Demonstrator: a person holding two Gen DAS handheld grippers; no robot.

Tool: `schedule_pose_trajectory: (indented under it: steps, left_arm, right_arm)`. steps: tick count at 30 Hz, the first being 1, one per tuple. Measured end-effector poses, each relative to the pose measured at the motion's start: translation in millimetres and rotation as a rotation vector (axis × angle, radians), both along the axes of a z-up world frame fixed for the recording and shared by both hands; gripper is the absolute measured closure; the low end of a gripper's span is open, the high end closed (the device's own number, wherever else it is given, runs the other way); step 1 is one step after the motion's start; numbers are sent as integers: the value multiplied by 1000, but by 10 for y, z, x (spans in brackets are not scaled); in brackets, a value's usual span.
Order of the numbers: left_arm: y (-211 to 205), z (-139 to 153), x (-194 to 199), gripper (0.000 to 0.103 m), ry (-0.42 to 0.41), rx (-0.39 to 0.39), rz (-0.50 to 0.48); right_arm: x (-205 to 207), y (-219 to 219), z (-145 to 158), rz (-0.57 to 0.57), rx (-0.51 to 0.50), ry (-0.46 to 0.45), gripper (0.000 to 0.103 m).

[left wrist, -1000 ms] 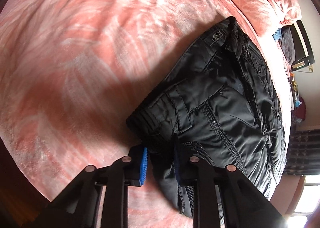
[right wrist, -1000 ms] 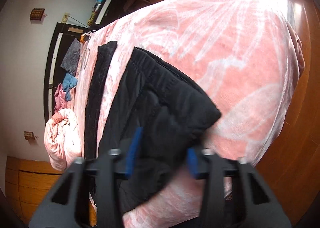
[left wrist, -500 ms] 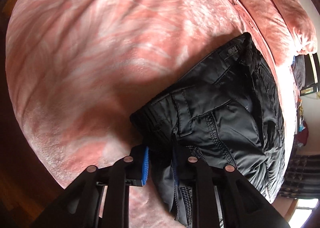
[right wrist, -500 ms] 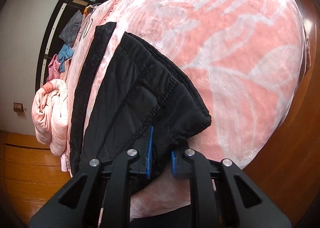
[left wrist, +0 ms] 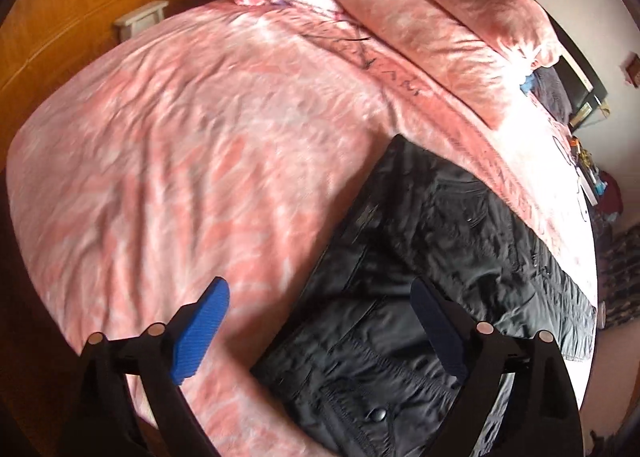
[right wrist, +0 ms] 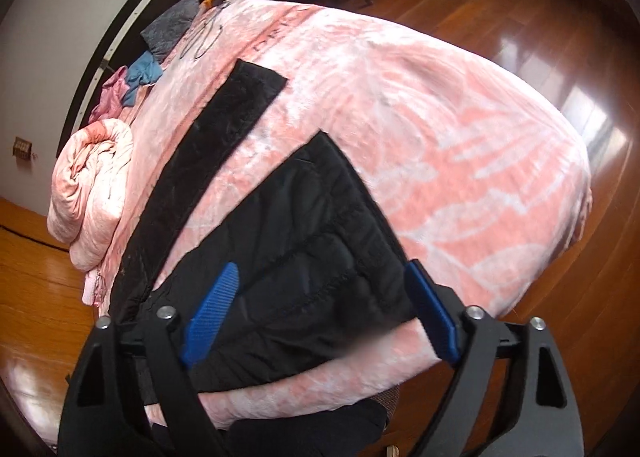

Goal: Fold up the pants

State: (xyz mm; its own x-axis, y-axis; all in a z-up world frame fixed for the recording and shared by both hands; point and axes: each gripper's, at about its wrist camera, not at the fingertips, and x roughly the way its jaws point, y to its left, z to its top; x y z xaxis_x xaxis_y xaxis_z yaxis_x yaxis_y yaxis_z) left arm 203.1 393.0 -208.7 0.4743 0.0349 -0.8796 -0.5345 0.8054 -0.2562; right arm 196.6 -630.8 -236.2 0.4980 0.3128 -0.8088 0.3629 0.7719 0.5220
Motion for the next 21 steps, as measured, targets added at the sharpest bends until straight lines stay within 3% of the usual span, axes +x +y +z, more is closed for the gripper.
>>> schedule_pose_trajectory:
  steps: [3, 8, 14, 16, 18, 21]
  left_arm:
    - [-1, -5, 557, 5, -5, 4, -100]
    - [-56, -412, 1534, 4, 41, -44, -193]
    - [-11, -976, 2159, 6, 113, -134, -253]
    - [-59, -1059, 2243, 13, 137, -110, -280]
    - [-108, -1058, 2263, 31, 143, -80, -300]
    - [-121, -1035, 2282, 48, 147, -96, -333]
  right_arm:
    - [528, 243, 39, 66, 27, -2, 12]
    - [1388, 625, -22, 170, 53, 16, 12]
    - [2325, 763, -126, 250, 57, 22, 11]
    - [2635, 726, -183, 267, 35, 39, 11]
    - [2939, 652, -252, 285, 13, 56, 11]
    - [3368, 496, -332, 287, -13, 64, 11]
